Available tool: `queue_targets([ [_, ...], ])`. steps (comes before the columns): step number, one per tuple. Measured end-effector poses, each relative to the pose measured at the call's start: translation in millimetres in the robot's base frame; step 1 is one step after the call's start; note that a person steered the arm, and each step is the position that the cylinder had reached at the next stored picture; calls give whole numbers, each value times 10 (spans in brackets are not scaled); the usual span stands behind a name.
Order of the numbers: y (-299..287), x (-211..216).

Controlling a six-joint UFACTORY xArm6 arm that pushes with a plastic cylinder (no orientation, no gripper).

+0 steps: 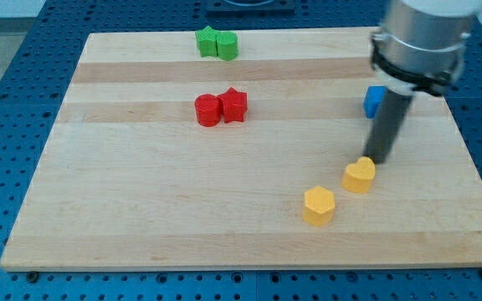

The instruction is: Move the yellow heart bottom diagonally to the red star

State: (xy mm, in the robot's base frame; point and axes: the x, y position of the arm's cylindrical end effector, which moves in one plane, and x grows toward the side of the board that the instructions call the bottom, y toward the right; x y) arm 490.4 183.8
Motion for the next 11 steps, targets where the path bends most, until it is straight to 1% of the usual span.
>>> queue_targets([
  [1, 308, 376],
  [2, 246, 527],
  [3, -121, 278],
  [4, -608, -68],
  [5, -1098, -162],
  [6, -746, -152],
  [7, -324, 33],
  [8, -350, 279],
  [9, -760, 260],
  [10, -1368, 162],
  [11, -1971, -48],
])
